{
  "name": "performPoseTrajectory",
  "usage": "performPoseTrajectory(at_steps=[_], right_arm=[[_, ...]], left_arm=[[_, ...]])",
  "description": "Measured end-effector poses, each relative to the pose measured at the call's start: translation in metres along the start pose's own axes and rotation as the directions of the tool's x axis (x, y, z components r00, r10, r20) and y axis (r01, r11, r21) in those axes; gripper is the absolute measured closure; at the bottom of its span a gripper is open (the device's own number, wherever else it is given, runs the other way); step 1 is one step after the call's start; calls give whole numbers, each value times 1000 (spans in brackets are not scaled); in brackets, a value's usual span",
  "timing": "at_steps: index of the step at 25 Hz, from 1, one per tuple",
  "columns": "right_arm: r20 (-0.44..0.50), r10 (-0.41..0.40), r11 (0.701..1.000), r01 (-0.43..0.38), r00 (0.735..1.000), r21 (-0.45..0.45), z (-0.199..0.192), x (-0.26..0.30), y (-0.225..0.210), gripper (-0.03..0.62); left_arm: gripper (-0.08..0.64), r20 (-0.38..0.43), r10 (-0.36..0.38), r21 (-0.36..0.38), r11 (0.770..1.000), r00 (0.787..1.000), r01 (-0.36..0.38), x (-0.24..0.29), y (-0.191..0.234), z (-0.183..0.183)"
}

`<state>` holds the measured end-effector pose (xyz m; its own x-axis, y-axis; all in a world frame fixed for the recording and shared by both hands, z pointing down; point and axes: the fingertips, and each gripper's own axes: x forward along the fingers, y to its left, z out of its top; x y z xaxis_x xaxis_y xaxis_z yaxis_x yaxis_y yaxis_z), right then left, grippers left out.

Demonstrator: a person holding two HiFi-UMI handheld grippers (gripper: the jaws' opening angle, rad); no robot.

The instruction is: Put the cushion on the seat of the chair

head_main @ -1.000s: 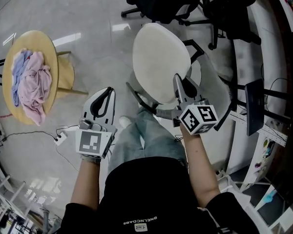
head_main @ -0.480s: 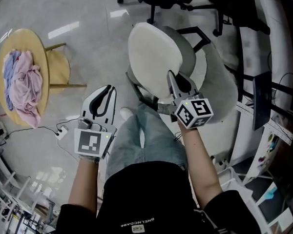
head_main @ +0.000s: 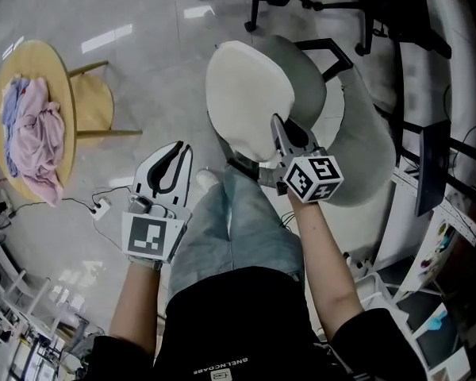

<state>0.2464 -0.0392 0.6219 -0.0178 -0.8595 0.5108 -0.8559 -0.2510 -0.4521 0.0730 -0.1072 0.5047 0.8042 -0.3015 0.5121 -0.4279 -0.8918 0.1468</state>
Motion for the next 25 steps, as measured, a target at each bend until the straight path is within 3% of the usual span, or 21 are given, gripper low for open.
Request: performPoseTrajectory(at_steps=[10, 25], right_arm=[[-46, -138, 990, 137, 989, -13, -5, 18, -68, 543], [-163, -323, 945, 327, 932, -5, -36, 66, -191, 540]], left_arm=[[500, -30, -16, 3, 1000, 999, 16, 24, -11, -2], [466, -88, -22, -35, 999, 996, 19, 93, -9, -23]])
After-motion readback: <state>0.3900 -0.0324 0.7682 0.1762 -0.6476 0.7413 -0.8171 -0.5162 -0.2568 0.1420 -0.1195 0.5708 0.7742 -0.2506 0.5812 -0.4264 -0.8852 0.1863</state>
